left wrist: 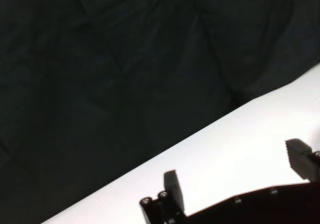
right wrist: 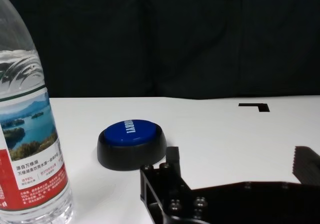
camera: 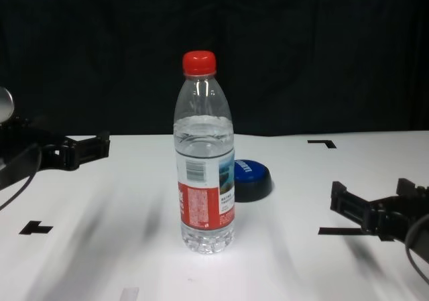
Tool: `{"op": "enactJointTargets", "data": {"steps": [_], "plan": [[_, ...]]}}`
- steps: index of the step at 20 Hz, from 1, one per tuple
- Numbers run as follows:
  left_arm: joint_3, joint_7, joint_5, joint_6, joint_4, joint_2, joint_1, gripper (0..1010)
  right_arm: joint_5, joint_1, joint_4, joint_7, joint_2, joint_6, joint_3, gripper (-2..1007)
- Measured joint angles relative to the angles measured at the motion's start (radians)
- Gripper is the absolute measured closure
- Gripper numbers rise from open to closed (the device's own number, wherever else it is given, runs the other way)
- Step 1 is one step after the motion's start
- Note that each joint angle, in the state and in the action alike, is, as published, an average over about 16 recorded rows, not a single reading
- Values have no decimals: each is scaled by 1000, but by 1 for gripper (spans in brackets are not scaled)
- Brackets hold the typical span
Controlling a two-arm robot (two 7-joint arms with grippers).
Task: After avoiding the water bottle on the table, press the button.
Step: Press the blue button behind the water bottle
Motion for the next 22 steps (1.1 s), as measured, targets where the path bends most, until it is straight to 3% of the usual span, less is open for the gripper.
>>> {"op": "enactJointTargets", "data": {"steps": [6, 11, 16, 22], "plan": [[-2, -1, 1, -3, -4, -1, 4, 7, 0, 0, 0, 0, 0, 0, 0, 2], [-18, 5, 6, 8, -36, 1, 30, 7, 0, 0, 0, 0, 0, 0, 0, 3], [-44, 16, 13, 23, -110, -1, 96, 7, 0, 0, 0, 0, 0, 0, 0, 3], [-72, 21, 21, 38, -226, -8, 212, 7, 0, 0, 0, 0, 0, 0, 0, 3]]}}
